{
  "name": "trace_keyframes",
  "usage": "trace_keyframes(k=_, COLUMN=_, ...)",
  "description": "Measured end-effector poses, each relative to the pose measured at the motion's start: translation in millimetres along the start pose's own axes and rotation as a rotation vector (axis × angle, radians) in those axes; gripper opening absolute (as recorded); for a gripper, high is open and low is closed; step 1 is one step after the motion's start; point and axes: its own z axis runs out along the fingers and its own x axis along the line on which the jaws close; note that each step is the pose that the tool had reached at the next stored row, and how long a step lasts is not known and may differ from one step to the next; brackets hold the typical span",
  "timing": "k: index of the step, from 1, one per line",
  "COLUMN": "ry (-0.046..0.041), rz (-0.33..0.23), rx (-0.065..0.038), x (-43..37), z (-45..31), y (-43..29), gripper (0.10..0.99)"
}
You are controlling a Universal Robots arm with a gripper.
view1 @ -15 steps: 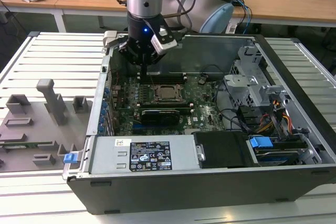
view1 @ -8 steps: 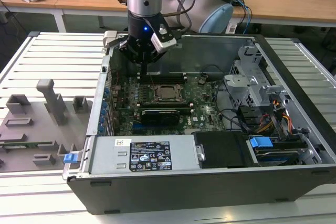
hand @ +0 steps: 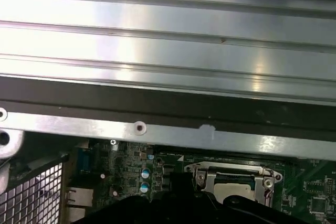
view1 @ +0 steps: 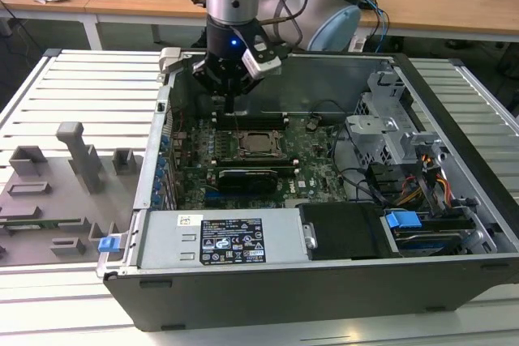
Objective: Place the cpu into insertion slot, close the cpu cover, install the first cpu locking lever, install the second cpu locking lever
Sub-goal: 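Install the first cpu locking lever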
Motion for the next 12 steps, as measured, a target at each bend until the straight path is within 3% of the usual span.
trace_keyframes(k=3, ry=0.0000, rz=0.000, rx=0.001, x=-7.5, z=0.2, y=0.5, gripper=0.106)
trace_keyframes(k=8, ry=0.0001, rz=0.000, rx=0.002, x=-35.8, z=1.7, y=1.3, gripper=0.106)
trace_keyframes(k=10, ry=0.0000, rz=0.000, rx=0.000, x=-38.3, z=2.0, y=1.0, gripper=0.106)
trace_keyframes(k=12, ry=-0.0021, rz=-0.002, rx=-0.027, x=-38.4, z=2.3, y=0.9, gripper=0.106)
